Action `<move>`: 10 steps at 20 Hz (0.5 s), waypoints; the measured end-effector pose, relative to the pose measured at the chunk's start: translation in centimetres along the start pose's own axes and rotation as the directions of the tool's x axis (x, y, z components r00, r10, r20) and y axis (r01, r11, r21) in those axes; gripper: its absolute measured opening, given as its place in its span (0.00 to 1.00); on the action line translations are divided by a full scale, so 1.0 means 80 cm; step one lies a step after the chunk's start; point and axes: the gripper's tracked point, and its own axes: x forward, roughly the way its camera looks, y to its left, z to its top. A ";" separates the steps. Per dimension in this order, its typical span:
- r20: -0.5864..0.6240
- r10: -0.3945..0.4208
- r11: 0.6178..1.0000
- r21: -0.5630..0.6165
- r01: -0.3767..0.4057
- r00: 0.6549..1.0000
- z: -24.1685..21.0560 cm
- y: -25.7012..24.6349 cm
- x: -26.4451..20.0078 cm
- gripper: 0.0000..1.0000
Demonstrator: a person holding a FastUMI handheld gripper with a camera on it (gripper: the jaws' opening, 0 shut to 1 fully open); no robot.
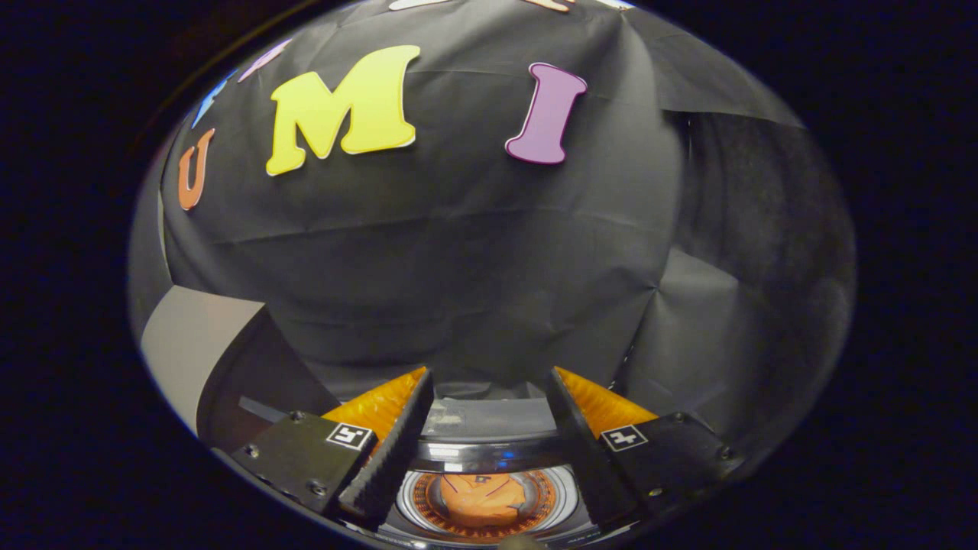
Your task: Put the clothes into the washing machine and then close the washing machine lid.
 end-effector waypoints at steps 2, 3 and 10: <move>0.006 0.002 1.000 0.001 -0.002 1.000 -0.007 -0.002 -0.008 0.94; 0.008 0.004 1.000 0.002 -0.004 1.000 -0.013 -0.002 -0.011 0.94; -0.009 0.018 1.000 -0.002 -0.018 1.000 -0.063 -0.007 -0.041 0.94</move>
